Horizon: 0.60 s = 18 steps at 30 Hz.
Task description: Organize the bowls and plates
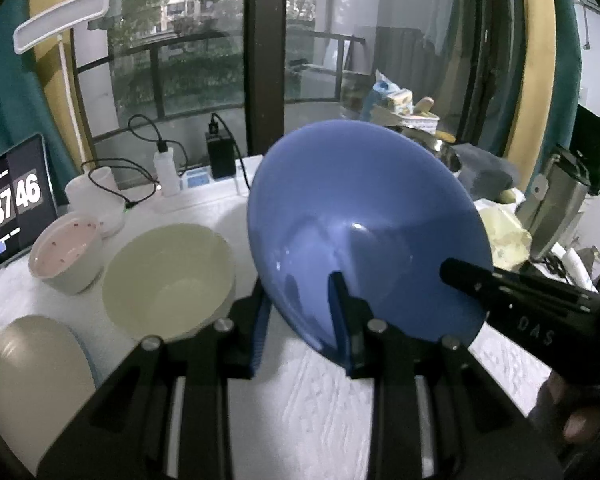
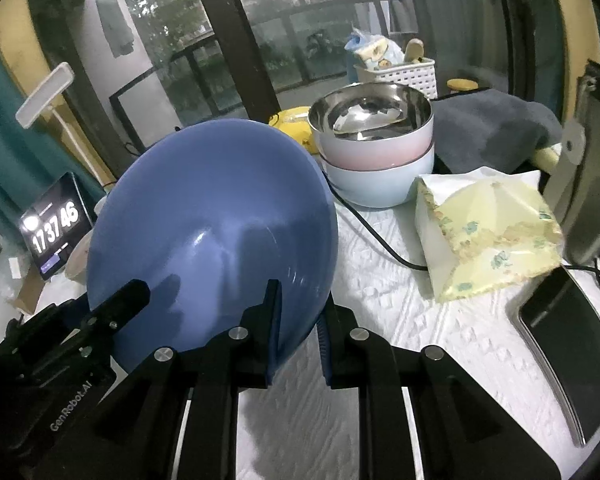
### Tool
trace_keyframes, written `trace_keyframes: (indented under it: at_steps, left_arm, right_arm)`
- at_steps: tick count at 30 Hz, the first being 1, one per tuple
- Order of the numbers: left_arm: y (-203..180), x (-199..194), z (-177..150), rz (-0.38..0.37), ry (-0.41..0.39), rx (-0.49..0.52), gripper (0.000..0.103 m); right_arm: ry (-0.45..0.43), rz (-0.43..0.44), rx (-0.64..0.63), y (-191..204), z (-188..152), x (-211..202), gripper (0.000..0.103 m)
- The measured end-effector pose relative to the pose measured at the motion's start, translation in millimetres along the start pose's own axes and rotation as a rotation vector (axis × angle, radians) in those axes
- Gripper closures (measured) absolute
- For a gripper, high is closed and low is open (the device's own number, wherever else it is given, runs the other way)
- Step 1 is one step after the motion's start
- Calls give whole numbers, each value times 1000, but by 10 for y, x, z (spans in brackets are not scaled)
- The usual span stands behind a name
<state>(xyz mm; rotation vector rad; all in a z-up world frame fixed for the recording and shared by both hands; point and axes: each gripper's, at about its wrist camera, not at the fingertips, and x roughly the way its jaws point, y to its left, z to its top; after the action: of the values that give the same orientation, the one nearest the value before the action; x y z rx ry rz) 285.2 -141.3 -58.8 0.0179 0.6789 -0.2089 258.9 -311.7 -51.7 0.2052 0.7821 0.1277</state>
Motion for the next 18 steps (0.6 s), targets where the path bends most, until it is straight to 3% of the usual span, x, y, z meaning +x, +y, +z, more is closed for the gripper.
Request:
trace_keyframes:
  at_steps: [18]
  left_arm:
    - [85,-478,-423,9,0,-25,74]
  right_arm:
    - [2,14,-30,251,-379,-345,85]
